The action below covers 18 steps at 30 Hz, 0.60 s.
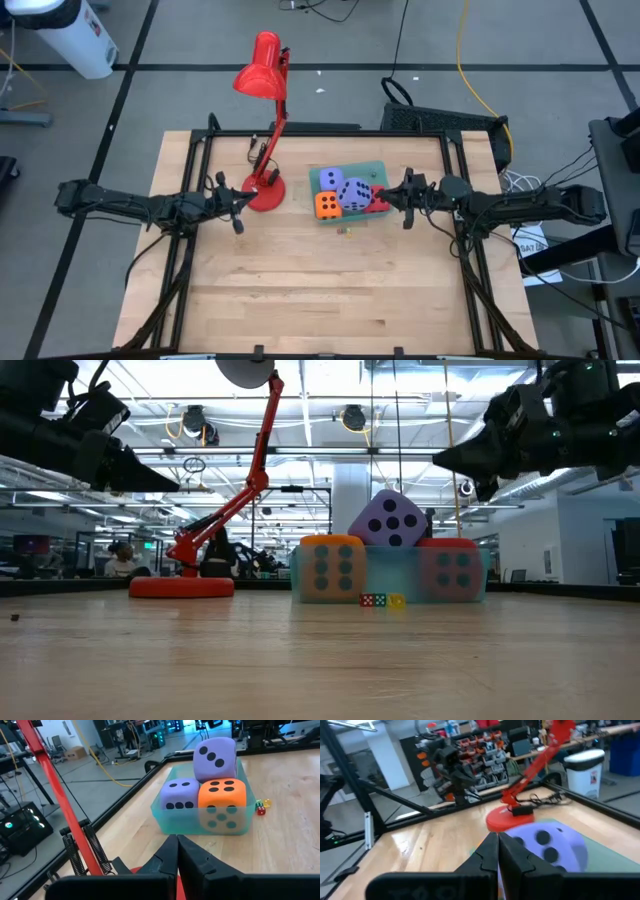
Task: Pick & Place Dice
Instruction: Put the small yellow dice into the bin
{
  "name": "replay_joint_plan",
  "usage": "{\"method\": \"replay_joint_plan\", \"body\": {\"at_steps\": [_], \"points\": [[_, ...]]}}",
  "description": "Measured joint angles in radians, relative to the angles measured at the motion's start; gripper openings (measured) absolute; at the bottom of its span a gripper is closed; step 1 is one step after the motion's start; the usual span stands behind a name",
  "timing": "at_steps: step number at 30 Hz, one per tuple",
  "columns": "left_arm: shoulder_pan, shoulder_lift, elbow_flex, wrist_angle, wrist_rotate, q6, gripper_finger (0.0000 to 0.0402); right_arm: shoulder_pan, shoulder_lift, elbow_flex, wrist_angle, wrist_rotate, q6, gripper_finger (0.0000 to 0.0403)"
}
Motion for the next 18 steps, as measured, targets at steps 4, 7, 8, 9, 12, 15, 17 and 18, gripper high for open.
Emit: {"method": "replay_joint_plan", "body": {"at_steps": [4,7,8,9,12,15,17,18], "points": [[0.0,0.0,0.0,0.0,0.0,0.0,0.0024,0.109,0.0,0.028,0.001,0.082,-0.053,0.0001],[0.0,0.0,0.0,0.0,0.0,0.0,0.0025,0.207,0.0,0.069,-0.052,0.196,-0.121,0.0],[0.0,0.0,0.0,0.0,0.001,0.0,0.0025,0.24,0.0,0.082,-0.073,0.226,-0.141,0.0],[0.0,0.0,0.0,0.0,0.001,0.0,0.0025,0.271,0.0,0.099,-0.099,0.261,-0.156,0.0],[0.0,0.0,0.0,0.0,0.001,0.0,0.0026,0.363,0.0,0.142,-0.198,0.356,-0.182,0.0],[0.0,0.0,0.0,0.001,0.001,0.0,0.0026,0.47,0.007,0.15,-0.277,0.49,-0.191,0.0],[0.0,0.0,0.0,0.001,0.001,0.001,0.0026,0.542,0.019,0.15,-0.32,0.582,-0.188,0.0],[0.0,0.0,0.0,0.001,0.002,0.001,0.0026,0.573,0.026,0.15,-0.331,0.628,-0.178,0.0]]}}
